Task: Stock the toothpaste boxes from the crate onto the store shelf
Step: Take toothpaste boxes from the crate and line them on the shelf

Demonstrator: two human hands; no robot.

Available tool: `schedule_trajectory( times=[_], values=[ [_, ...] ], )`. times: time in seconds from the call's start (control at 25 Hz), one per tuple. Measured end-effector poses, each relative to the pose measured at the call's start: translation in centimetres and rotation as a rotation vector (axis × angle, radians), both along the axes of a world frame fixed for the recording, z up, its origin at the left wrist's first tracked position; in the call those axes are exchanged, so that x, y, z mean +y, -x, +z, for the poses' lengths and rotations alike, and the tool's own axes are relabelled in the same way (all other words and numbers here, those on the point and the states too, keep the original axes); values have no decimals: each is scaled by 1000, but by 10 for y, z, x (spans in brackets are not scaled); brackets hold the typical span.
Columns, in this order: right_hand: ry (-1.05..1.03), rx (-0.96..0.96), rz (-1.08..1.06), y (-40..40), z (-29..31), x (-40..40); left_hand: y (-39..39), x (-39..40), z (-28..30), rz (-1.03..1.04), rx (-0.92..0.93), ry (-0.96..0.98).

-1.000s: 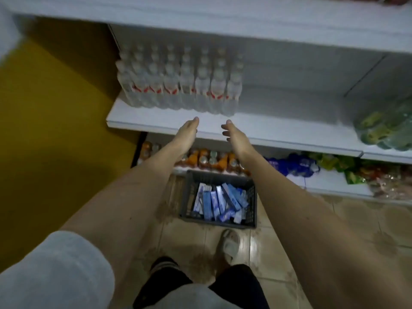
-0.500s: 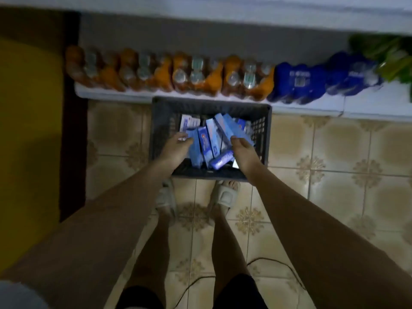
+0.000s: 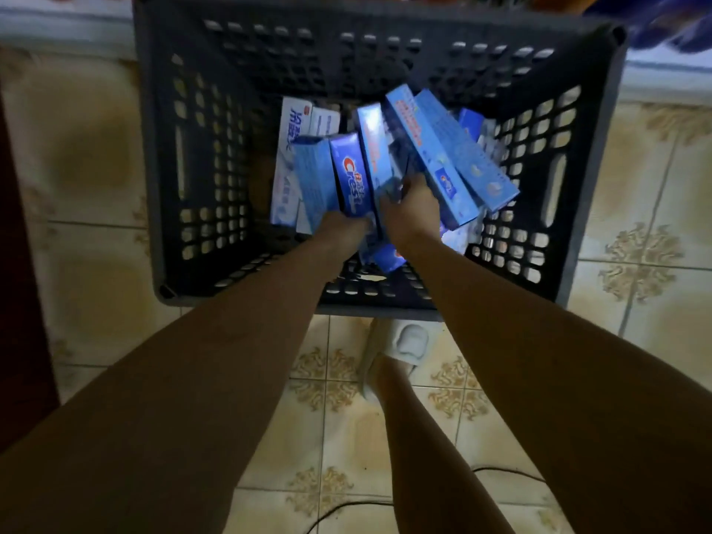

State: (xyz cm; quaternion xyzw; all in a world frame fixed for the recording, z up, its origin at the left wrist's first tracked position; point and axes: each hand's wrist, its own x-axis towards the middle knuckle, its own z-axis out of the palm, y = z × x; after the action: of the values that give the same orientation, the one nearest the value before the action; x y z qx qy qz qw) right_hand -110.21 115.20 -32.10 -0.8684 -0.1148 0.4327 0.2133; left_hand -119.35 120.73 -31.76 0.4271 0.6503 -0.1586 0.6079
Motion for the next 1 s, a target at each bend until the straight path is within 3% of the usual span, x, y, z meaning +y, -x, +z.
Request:
schedule_trajectory(
  times=[0.12,0.32,0.44,0.72,0.84,1.0],
  values=[
    [35,34,63,2,-24,8,0,-10,-27,58,-34,44],
    [36,70,167,-9,-35,10,0,-14,-39,-24,-12,-120],
    [11,172,148,-22,-29,9,6,-10,-39,26,-68,-61],
    [-183,305,0,-33,19,15,18,34,16,184,-288,77],
    [-246,313,-105,-31,45,22,26,61,43,215,-305,77],
    [-238,480,-226,-31,80,28,33,86,80,189,-287,101]
  ],
)
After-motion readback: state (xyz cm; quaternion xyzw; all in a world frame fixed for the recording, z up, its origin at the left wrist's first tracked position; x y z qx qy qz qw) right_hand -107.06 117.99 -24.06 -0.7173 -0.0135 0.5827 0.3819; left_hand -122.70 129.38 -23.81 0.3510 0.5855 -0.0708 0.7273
